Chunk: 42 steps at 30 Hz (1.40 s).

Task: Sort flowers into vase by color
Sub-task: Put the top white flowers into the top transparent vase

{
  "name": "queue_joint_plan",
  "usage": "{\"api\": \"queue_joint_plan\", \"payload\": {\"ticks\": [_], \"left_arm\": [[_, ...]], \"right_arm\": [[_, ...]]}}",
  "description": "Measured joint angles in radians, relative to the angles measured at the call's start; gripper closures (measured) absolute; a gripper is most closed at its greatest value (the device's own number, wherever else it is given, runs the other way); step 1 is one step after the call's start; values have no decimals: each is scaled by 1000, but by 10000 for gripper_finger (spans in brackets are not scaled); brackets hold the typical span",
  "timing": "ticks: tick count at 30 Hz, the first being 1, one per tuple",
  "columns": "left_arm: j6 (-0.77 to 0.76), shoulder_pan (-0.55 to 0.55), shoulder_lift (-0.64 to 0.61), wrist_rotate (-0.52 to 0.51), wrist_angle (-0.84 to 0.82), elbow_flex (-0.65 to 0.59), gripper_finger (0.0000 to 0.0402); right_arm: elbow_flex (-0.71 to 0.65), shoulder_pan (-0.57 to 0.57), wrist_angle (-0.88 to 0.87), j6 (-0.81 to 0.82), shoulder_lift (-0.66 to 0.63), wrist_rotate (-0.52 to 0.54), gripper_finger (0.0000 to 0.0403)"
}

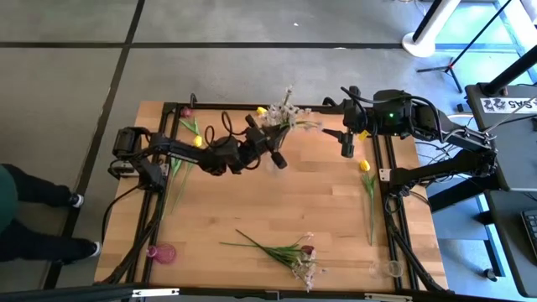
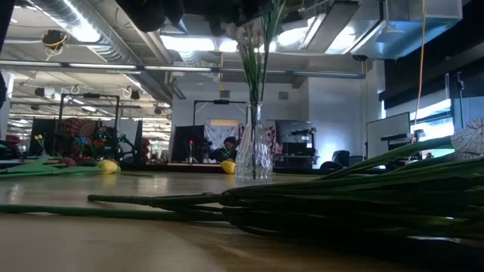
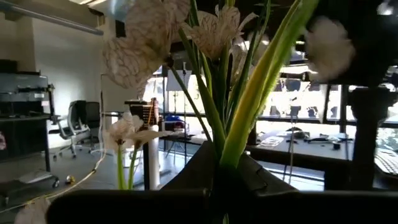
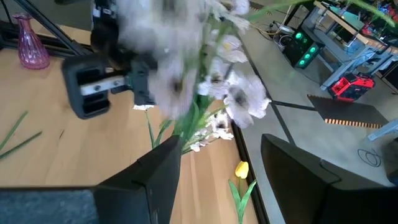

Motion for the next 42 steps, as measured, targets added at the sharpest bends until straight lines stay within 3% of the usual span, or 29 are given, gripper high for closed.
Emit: {"api": "queue_joint_plan", "payload": {"ticks": [7,12,16,28,33,42], "left_arm": [[4,-52,0,-61,-12,0,392],[133,-59,0,-92,24,0,392],[143,-57,0,-109,-4,0,392],[-40,-88,0,-244,-142,0,389],[-151,-77,0,-323,-229,0,355],[-291,-115,0,-356,-387,0,307]], "right_arm": [[0,0,-37,0,0,0,182],[0,0,-37,0,0,0,182],[0,0,-37,0,0,0,182],[0,0,-61,2,0,0,182],[0,0,-104,34,0,-3,182],[0,0,-169,70,0,-8,182]]}}
